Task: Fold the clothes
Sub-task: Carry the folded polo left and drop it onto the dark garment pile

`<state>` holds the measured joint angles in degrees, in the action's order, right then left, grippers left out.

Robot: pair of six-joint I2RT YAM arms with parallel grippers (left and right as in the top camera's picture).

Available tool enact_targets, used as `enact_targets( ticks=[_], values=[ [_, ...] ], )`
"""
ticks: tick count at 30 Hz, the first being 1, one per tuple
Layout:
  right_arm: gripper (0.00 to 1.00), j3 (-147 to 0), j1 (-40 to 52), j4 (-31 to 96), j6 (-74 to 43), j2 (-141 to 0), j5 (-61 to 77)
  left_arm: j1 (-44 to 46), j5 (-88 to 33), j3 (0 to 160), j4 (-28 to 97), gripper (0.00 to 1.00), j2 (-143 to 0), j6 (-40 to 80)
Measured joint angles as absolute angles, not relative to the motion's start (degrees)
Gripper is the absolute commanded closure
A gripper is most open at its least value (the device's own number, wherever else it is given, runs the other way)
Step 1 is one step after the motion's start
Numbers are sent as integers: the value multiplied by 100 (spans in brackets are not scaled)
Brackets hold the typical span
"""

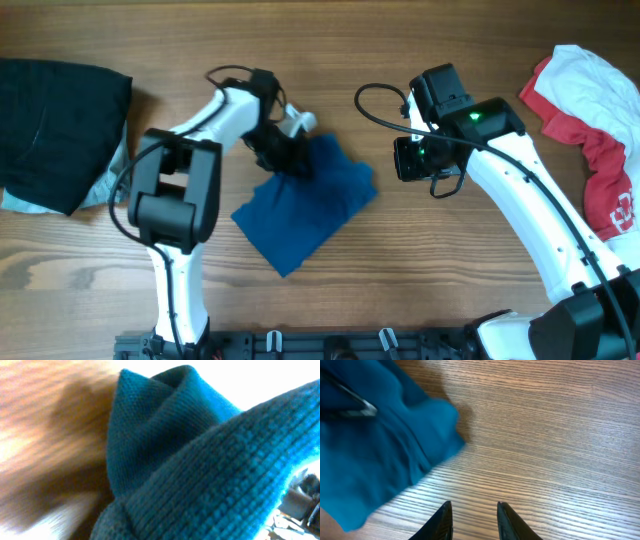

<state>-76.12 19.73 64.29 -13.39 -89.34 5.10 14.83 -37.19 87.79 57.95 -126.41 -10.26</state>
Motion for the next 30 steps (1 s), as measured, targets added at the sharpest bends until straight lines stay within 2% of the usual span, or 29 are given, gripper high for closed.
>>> enact_targets(
  ticks=[6,14,22,30],
  values=[
    [72,-7612,1973,6434,-1402,-8934,377,266,-2753,9437,5708,96,-11690,-458],
    [72,-7612,1973,6490,-1426,-8934,340,-1608,-2032,9695,4786,96,-10160,377],
    [72,-7612,1973,6591,-1426,-8934,246,-2869,-1914,9692,4128,94,-10145,829],
    [72,-7612,1973,6604,-1544,-8934,244,-3520,-1649,9692,3804,94,-10213,902]
  ],
)
